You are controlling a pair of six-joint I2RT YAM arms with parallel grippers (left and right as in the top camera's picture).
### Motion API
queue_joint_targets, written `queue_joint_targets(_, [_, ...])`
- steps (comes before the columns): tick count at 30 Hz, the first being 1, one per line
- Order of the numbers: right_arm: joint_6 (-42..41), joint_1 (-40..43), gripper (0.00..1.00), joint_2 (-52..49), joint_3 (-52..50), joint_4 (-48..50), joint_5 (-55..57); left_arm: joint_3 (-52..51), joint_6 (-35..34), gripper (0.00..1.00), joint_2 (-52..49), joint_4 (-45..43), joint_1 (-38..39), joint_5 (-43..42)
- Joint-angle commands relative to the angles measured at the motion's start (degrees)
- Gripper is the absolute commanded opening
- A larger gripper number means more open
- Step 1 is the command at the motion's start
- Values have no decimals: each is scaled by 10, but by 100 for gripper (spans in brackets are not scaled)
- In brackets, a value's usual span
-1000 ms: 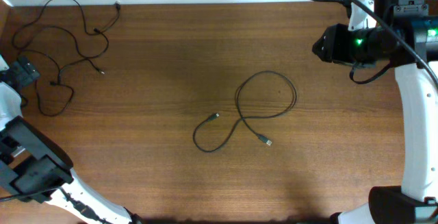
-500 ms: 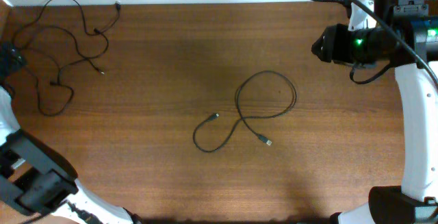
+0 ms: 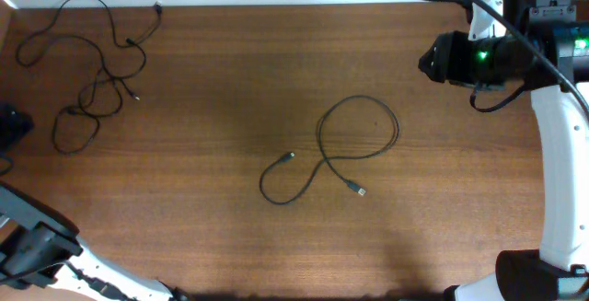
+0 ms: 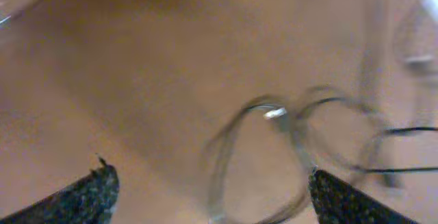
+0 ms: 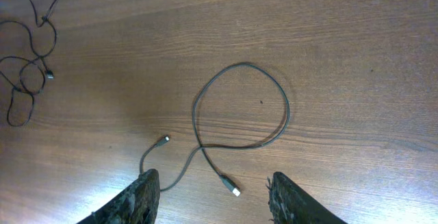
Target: Untangle cables
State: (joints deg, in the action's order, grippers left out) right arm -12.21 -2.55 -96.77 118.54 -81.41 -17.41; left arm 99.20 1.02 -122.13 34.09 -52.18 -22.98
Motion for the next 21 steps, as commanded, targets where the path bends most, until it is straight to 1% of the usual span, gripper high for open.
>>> queue_joint_targets(1, [-1, -1, 52, -2, -3, 2, 0, 6, -1, 86, 7, -30, 27, -192])
queue_joint_targets(4, [-2, -1, 52, -2, -3, 2, 0, 6, -1, 87, 6, -37, 68, -189])
queue_joint_targets(5, [-2, -1, 52, -2, -3, 2, 0, 6, -2, 84, 5, -36, 88, -167])
queue_joint_targets(6, [-2, -1, 52, -2, -3, 2, 0, 6, -3, 79, 5, -36, 103, -142])
queue_joint_targets(8, [-2, -1, 52, -2, -3, 1, 0, 6, -30, 77, 4, -36, 134, -74])
queue_joint_targets(9, [-2, -1, 52, -2, -3, 1, 0, 6, -54, 77, 4, -36, 148, -34])
queue_joint_targets(10, [-2, -1, 52, -2, -3, 1, 0, 6, -84, 80, 3, -36, 160, 4])
queue_joint_targets(11, [-2, -1, 52, -2, -3, 1, 0, 6, -132, 86, 2, -36, 176, 52])
queue_joint_targets(12, [-2, -1, 52, -2, -3, 0, 0, 6, -174, 87, 2, -37, 189, 90])
queue_joint_targets(14, [-2, -1, 52, -2, -3, -1, 0, 6, -226, 88, 2, -41, 206, 143])
queue_joint_targets(18, [-2, -1, 52, -2, -3, -2, 0, 6, -264, 88, -1, -58, 215, 155])
queue_joint_targets(19, [-2, -1, 52, -2, -3, -2, 0, 6, -293, 88, -5, -58, 215, 155])
queue_joint_targets(20, [-2, -1, 52, -2, -3, -2, 0, 6, -336, 89, -13, -57, 214, 155])
queue_joint_targets(21, [-2, -1, 52, -2, -3, -2, 0, 6, -354, 89, -18, -55, 214, 155])
